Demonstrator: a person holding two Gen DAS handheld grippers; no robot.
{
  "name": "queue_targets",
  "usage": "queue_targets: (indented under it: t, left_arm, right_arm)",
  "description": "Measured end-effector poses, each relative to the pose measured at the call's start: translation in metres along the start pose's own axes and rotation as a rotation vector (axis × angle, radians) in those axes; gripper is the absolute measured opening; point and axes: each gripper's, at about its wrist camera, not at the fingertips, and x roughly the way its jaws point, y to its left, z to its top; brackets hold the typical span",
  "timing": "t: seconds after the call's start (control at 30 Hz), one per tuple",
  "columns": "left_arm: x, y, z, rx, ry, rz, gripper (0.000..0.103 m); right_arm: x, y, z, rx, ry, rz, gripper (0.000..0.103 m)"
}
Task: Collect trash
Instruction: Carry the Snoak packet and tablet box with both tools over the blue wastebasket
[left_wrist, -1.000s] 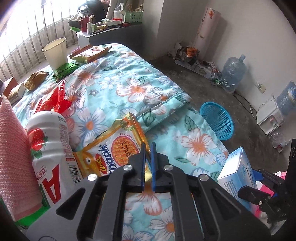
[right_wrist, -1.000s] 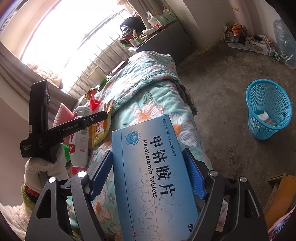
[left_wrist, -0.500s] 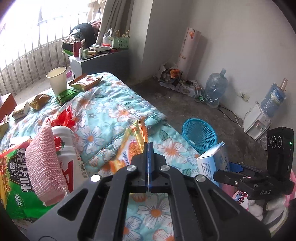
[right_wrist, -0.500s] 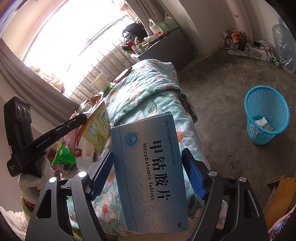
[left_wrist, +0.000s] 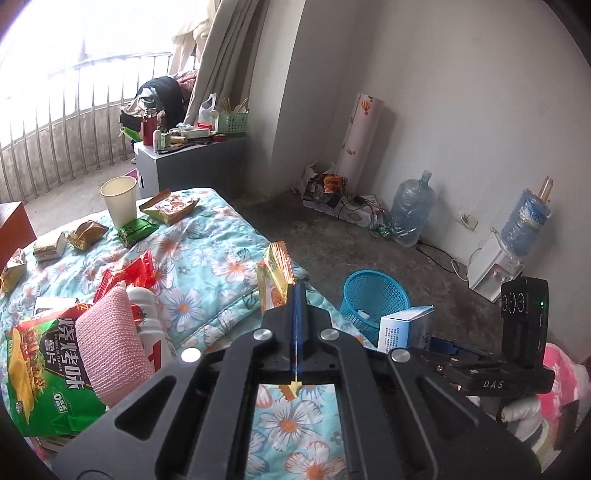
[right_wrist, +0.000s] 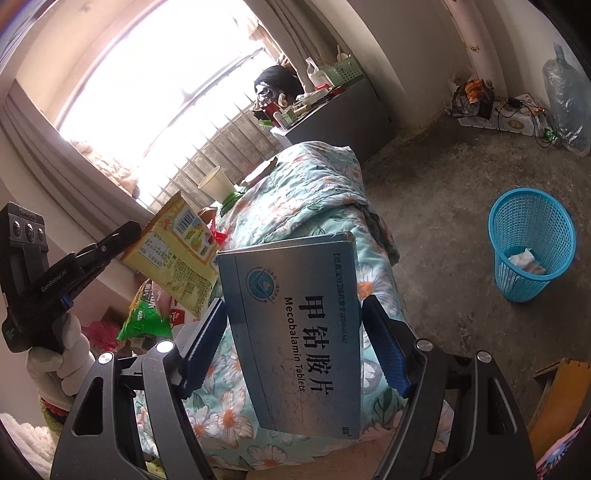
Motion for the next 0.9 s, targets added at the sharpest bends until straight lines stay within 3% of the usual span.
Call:
queue_targets:
  t: [0.47,0.7,0.9]
  left_arm:
    - [0.011,-0.039,0.015,0.079,-0.007,-0.047,0.0]
    - [0.045,-0.091,0.043,0.175,0.002,-0.165,0.0]
    - [0.116,-0.168,0.073,0.284,0.052,-0.304,0.0]
  right_arm:
    - [-0.031,-0.018,0.005,0.038,-0.091,0.021,0.073]
    - [-0.071,-0.049,0.024,0.094,-0.207,-0.03,0.073]
    - [-0.118,-0.11,0.055,0.19,-0.344,-0.175,0.073]
